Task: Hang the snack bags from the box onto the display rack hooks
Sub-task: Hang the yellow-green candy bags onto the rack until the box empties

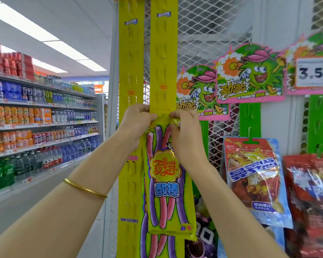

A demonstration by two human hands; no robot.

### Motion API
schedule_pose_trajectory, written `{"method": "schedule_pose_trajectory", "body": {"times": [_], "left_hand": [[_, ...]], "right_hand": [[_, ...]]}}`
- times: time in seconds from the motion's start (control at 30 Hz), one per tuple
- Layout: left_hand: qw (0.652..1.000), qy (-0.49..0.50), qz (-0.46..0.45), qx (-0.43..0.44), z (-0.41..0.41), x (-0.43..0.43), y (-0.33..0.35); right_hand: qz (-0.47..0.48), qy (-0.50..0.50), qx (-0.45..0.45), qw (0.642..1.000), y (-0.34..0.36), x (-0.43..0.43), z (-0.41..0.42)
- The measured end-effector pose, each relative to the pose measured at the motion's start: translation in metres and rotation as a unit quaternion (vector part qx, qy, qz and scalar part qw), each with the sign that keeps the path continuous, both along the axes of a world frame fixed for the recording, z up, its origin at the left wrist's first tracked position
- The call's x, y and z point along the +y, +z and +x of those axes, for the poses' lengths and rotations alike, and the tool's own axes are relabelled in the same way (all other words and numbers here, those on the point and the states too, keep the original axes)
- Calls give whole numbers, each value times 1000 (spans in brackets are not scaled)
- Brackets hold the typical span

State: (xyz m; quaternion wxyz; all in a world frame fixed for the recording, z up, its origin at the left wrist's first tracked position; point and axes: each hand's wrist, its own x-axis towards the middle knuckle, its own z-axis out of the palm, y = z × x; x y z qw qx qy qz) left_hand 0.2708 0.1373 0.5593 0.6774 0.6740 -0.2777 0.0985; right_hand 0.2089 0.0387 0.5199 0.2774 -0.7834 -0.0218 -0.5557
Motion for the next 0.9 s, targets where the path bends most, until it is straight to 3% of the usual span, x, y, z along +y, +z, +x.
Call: {"method": "schedule_pose_trajectory", "body": {"times": [0.27,0.6,0.8,0.9], "left_hand": [[994,33,51,-92,-2,3,-17],[960,158,96,-208,-17,12,-58],[942,182,86,-268,-36,35,-102],[946,155,95,-267,-53,49,-157]], "right_hand": [[-4,-22,33,999,-22,1,-2],[-19,-76,54,995,-26,9,-14],[-120,-232,4,965,-61,15,-42],[-113,-133,5,985,-109,27,-62]]}}
